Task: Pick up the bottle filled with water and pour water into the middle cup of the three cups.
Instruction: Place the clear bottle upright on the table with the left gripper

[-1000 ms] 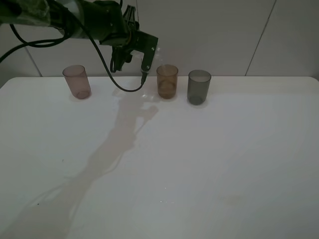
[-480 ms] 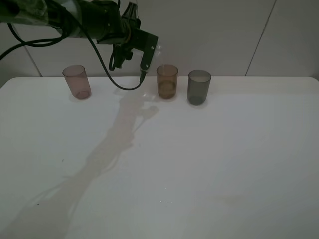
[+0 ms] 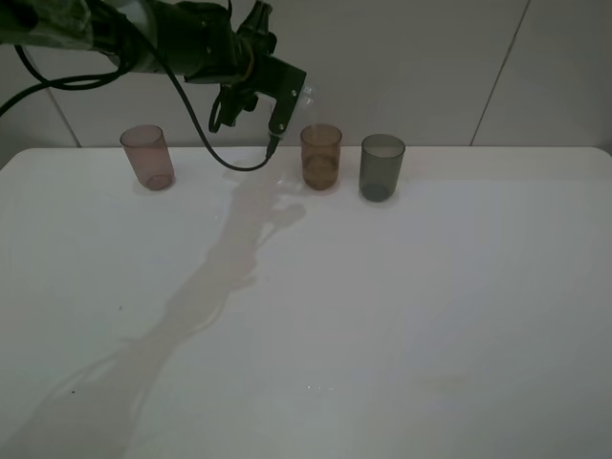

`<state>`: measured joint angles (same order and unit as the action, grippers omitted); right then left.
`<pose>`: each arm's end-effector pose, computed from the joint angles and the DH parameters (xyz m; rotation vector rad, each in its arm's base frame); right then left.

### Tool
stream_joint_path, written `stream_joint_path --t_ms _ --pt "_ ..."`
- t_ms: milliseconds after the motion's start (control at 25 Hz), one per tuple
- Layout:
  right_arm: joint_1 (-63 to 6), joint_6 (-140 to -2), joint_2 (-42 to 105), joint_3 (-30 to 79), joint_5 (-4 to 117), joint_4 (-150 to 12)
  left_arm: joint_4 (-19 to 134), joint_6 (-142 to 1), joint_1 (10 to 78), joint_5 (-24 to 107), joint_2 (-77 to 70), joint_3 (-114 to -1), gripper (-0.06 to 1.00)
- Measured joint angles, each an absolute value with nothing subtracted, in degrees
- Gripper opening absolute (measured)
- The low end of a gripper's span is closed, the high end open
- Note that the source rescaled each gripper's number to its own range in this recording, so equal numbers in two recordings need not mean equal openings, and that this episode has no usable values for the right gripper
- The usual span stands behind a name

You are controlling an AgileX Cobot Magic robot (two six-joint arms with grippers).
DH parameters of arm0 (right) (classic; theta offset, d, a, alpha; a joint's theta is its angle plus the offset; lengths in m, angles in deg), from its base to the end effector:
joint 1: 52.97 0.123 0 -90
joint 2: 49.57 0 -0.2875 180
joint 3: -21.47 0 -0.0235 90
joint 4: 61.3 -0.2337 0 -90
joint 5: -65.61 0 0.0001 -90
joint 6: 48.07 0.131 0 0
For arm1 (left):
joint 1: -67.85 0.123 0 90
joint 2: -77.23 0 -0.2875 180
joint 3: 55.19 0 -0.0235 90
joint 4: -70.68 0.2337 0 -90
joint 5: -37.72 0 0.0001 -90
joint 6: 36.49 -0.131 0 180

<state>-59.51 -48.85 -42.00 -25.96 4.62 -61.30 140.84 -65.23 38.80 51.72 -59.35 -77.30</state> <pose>0.0106 -0.0012 0.2567 0.1018 2.0228 -0.0808 0.4887 -0.2373 0.1827 1.9181 1.1148 0.9467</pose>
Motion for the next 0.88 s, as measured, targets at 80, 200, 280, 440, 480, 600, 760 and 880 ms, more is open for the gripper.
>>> stream_joint_path --t_ms 80,200,280,440,480,600,760,880 --pt "-59.5 -48.9 -42.0 -26.0 4.6 -61.3 141.0 -65.2 38.8 51.0 -59.3 -77.3 0.01" --pt "-59.5 -48.9 -42.0 -26.0 4.6 -61.3 141.5 -65.2 38.8 49.7 -59.4 -77.3 0.01" --pt "-59.5 -48.9 -42.0 -26.0 4.6 -61.3 142.2 -65.2 38.8 49.6 -59.4 -77.3 0.01" --pt "-59.5 -48.9 -42.0 -26.0 4.6 -61.3 143.6 -65.2 38.8 49.5 -59.4 -77.3 0.01" --pt "-59.5 -48.9 -42.0 -26.0 4.6 -61.3 143.8 -65.2 38.8 49.4 -59.4 -77.3 0.01" --pt "-59.5 -48.9 -42.0 -26.0 4.6 -61.3 144.3 -65.2 38.8 49.4 -59.4 -77.3 0.01" --pt "-59.5 -48.9 -42.0 -26.0 4.6 -61.3 146.5 -65.2 38.8 49.4 -59.4 -77.3 0.01" --pt "-59.5 -48.9 -42.0 -26.0 4.6 -61.3 147.9 -65.2 38.8 49.2 -59.4 -77.3 0.01"
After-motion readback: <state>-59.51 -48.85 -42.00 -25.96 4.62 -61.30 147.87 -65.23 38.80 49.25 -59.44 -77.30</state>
